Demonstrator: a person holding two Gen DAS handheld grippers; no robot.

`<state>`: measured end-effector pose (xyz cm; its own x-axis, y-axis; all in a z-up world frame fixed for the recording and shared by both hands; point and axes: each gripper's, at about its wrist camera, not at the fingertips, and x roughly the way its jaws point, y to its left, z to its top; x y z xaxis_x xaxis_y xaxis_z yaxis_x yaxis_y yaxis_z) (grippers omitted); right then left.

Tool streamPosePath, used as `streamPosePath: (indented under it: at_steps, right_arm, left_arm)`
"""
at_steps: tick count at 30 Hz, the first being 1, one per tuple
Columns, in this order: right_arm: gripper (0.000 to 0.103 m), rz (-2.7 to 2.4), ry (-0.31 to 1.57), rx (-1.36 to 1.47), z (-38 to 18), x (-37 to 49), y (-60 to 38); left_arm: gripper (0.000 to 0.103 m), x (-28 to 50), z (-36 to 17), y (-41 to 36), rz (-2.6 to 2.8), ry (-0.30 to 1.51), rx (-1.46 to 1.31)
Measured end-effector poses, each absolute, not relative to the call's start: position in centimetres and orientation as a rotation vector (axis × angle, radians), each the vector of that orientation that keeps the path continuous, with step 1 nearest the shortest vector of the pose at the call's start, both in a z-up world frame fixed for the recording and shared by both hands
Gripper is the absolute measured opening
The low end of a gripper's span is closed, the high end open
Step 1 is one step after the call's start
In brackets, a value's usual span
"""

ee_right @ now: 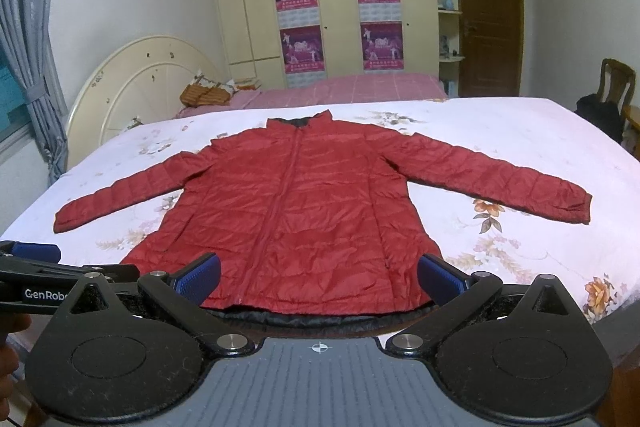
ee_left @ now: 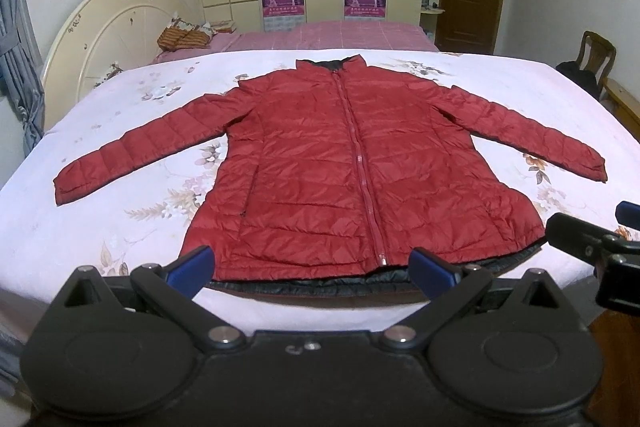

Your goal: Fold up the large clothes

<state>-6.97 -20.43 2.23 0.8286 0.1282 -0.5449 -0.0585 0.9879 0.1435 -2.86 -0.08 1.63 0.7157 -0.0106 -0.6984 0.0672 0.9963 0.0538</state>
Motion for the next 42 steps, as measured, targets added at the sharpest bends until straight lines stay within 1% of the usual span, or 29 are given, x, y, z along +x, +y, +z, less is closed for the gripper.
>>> streamPosePath:
  at_steps: [32, 42]
  right_arm:
    - [0.103, 0.099, 0.595, 0.129, 2.1, -6.2, -20.1]
    - [0.103, 0.087, 0.608, 0.134, 1.5, -4.7, -20.5]
  left_arm:
    - [0.103, -2.2, 1.6, 1.1, -0.027, 0.774, 0.073]
    - [0.103, -0.8, 1.3, 1.4, -0.019, 0.783, 0.079]
